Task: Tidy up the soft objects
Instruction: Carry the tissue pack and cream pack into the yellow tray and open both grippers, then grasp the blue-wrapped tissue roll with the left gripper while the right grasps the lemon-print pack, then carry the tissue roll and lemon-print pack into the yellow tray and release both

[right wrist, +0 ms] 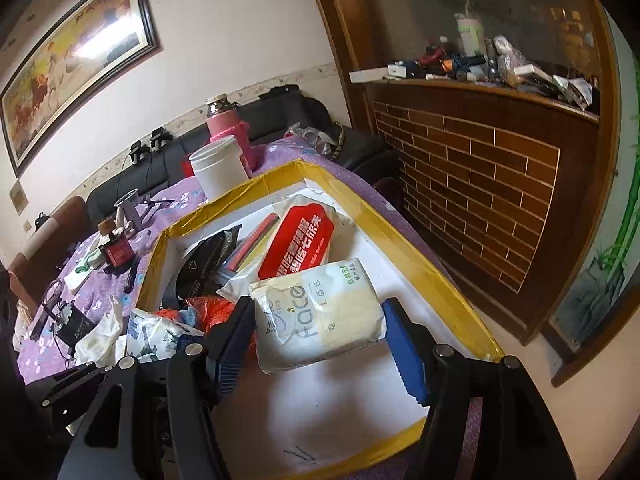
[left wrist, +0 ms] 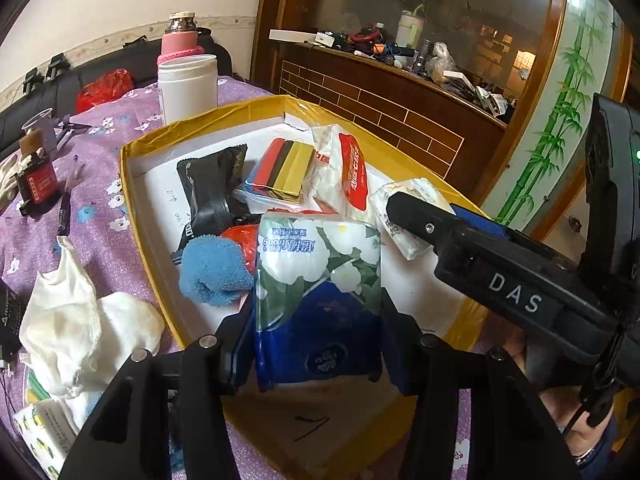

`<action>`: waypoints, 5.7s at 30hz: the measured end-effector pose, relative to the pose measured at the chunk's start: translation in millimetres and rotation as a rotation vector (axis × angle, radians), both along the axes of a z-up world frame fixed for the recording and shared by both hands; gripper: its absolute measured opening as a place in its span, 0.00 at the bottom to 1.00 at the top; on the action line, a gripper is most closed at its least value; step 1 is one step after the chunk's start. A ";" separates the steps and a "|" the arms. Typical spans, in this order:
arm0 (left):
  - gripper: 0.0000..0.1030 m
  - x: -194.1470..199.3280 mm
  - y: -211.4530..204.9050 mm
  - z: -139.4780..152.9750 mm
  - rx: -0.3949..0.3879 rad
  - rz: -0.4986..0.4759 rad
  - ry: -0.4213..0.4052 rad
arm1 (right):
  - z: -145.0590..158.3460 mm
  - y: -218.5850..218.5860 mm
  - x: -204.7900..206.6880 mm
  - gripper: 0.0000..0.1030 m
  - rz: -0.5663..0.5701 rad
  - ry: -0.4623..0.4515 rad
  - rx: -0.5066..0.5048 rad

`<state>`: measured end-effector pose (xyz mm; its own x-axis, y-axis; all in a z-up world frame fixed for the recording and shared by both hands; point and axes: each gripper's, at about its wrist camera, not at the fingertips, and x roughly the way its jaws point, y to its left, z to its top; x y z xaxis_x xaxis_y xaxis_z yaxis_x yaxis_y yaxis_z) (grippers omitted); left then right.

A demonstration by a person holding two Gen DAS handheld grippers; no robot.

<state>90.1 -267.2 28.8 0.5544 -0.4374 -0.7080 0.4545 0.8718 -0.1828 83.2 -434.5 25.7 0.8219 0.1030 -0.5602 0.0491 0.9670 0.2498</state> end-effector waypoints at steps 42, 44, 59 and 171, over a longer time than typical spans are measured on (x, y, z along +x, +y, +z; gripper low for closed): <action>0.72 -111.8 229.5 34.6 -0.121 0.345 -0.001 | 39.6 87.2 -74.6 0.78 0.208 -0.193 0.027; 0.72 -115.2 255.6 28.0 -0.108 0.431 -0.016 | 37.2 118.4 -75.5 0.79 0.322 -0.157 0.028; 0.72 -114.2 314.5 -8.4 -0.113 0.626 0.053 | -11.7 272.6 -57.3 0.79 0.528 0.116 -0.275; 0.44 48.3 -6.8 5.1 0.116 0.121 -0.109 | 23.3 24.4 126.0 0.51 0.082 0.154 0.079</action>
